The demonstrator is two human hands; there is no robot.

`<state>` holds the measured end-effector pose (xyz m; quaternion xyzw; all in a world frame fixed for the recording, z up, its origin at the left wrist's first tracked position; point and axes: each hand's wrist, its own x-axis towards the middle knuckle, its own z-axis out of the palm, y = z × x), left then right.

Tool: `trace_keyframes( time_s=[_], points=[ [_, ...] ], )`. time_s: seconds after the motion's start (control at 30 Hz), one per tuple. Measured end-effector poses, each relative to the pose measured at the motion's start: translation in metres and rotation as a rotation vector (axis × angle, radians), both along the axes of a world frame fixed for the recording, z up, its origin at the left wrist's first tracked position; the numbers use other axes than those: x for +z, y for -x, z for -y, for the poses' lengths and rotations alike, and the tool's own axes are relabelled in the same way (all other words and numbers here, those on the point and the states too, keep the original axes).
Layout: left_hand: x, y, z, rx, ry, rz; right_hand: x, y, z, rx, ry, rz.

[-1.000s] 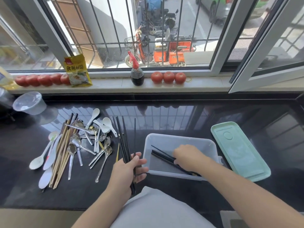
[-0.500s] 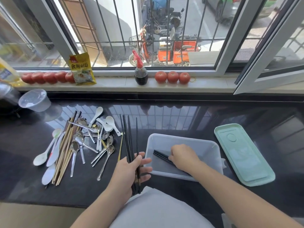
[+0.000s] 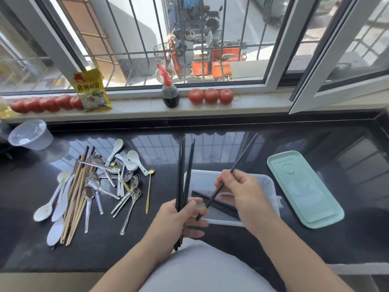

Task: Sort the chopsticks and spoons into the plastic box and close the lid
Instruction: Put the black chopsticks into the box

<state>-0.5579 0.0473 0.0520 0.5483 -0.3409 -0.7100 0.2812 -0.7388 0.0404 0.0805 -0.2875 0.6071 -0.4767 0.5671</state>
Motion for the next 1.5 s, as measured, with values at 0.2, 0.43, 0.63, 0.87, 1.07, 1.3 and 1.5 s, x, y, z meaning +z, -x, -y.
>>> trace_keyframes(
  time_s=[0.2, 0.43, 0.63, 0.87, 1.07, 1.3, 1.5],
  points=[
    [-0.020, -0.020, 0.007, 0.209, -0.019, 0.118, -0.007, 0.057, 0.028, 0.359, 0.266, -1.078],
    [-0.025, -0.013, 0.010, 0.305, -0.052, 0.147, -0.085, 0.029, 0.045, 1.295, -0.170, -1.510],
    [-0.024, -0.019, 0.007, 0.299, -0.043, 0.158, -0.110, 0.016, 0.058, 1.357, -0.179, -1.531],
    [-0.015, -0.018, 0.006, 0.253, 0.000, 0.102, -0.073, 0.014, 0.041, 0.908, -0.172, -1.165],
    [0.007, 0.003, 0.002, -0.022, 0.106, 0.036, -0.023, -0.019, -0.006, 0.315, -0.005, -0.215],
    [0.007, 0.000, -0.002, 0.051, 0.005, -0.002, -0.013, 0.000, -0.007, -0.055, 0.130, -0.196],
    [-0.013, -0.020, 0.008, 0.368, -0.055, 0.047, -0.021, 0.058, 0.024, 0.203, 0.249, -0.803]
  ],
)
